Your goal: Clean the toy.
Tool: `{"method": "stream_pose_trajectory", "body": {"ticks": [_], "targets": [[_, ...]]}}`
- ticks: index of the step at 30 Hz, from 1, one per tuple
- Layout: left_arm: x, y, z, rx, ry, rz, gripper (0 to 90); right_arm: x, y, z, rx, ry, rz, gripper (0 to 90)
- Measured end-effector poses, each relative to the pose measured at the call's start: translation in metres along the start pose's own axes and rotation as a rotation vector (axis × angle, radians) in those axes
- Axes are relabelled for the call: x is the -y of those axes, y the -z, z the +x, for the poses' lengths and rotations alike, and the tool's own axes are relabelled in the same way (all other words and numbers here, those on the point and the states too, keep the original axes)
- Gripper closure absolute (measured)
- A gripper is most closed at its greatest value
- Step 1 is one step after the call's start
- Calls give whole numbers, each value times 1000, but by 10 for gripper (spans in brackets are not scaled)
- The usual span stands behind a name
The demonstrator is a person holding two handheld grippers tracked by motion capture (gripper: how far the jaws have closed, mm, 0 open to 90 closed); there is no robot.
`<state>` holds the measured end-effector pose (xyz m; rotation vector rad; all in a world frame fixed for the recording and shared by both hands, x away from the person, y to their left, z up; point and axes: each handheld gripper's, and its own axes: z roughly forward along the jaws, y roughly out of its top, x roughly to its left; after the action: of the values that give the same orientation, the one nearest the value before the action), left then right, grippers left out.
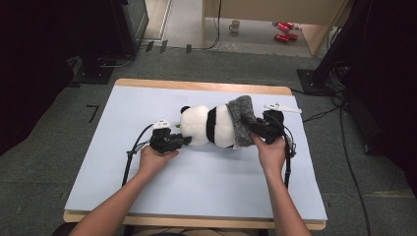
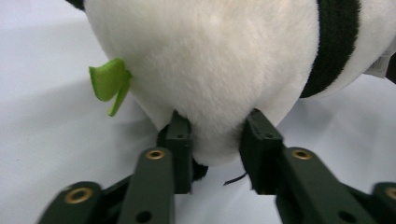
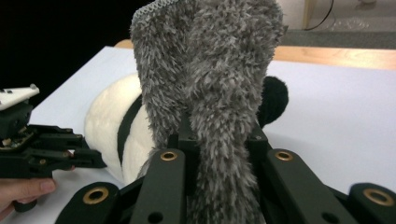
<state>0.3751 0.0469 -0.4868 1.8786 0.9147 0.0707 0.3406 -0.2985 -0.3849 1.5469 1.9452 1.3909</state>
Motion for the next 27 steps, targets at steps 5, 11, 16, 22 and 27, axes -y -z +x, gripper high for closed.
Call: {"method": "stream_pose_trajectory", "body": {"ticks": [5, 11, 16, 22, 27], "targets": [[-4, 5, 0, 39, 16, 25, 788, 0, -1, -1, 0, -8, 4, 764], [-8, 18, -1, 92, 23, 66, 810, -7, 5, 12, -23, 15, 1, 763], [-9, 31, -4, 98, 1, 100, 809, -13, 0, 39, -66, 57, 17, 767], [-3, 38, -4, 38, 5, 74, 790, -7, -14, 68, -122, 100, 53, 768], [1, 32, -6, 7, 41, 16, 780, 2, -37, 90, -143, 132, 98, 771]]}}
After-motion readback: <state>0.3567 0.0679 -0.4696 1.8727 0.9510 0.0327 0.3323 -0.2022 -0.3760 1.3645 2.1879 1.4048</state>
